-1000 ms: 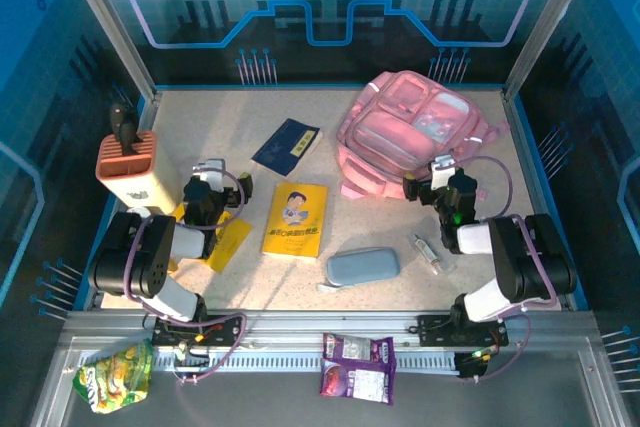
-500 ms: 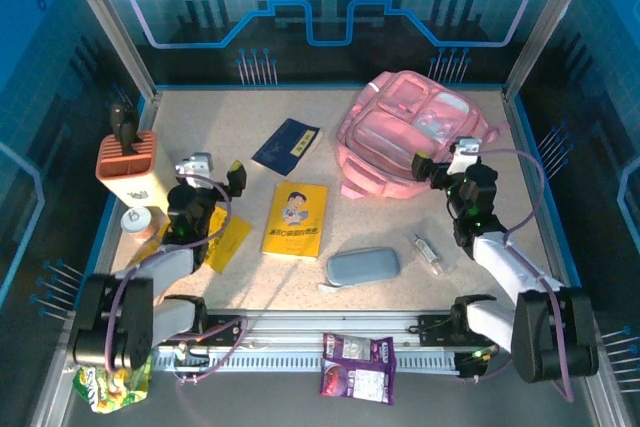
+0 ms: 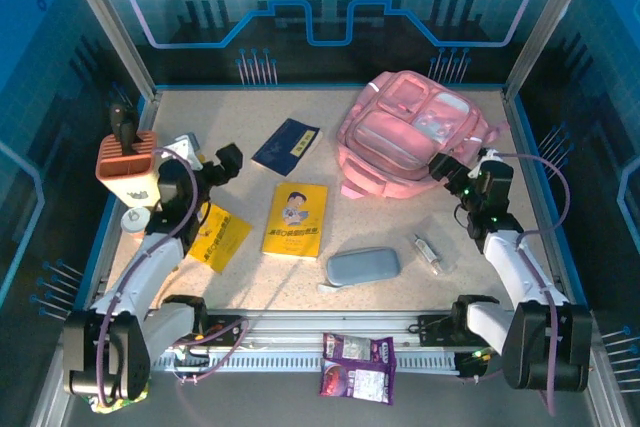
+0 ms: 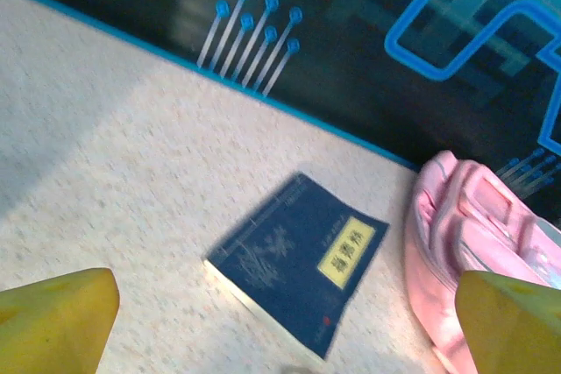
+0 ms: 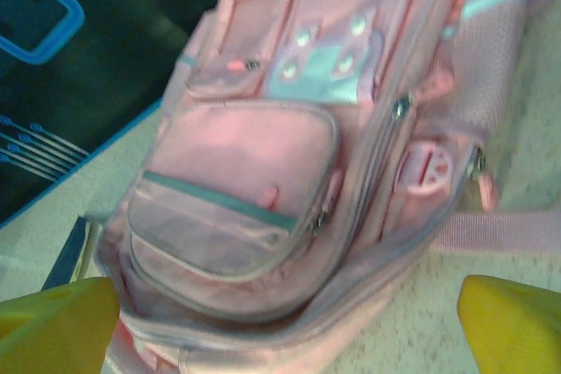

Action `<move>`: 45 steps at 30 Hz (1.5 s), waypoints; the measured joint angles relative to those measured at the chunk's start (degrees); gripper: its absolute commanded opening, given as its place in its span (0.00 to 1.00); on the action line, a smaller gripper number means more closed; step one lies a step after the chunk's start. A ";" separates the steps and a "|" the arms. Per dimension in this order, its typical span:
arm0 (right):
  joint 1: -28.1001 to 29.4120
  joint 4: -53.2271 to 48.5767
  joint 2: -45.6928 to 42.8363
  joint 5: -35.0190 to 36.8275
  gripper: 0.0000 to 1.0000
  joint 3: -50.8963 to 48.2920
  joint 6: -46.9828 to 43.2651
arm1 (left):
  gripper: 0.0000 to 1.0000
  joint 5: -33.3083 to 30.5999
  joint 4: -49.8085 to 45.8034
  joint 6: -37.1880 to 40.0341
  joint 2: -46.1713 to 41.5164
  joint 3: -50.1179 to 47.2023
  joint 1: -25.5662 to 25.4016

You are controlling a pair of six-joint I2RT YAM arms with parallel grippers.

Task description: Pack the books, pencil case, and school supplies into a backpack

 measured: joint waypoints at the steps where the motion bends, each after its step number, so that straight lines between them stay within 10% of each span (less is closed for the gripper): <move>1: 0.00 -1.88 0.83 -0.96 1.00 0.79 0.44 | 0.99 1.55 -1.64 -1.49 0.66 1.27 -0.04; 19: 3.32 -14.43 25.31 -10.14 0.82 13.22 4.81 | 0.99 6.71 -7.50 -13.44 17.64 6.69 -26.67; 34: 18.40 -5.60 32.61 -5.62 0.40 14.64 11.74 | 0.99 4.11 -7.15 -14.69 23.87 13.31 -32.26; 45: 32.11 -5.75 25.66 2.27 0.79 16.37 14.95 | 0.99 0.59 -11.78 -14.93 21.59 13.70 -32.26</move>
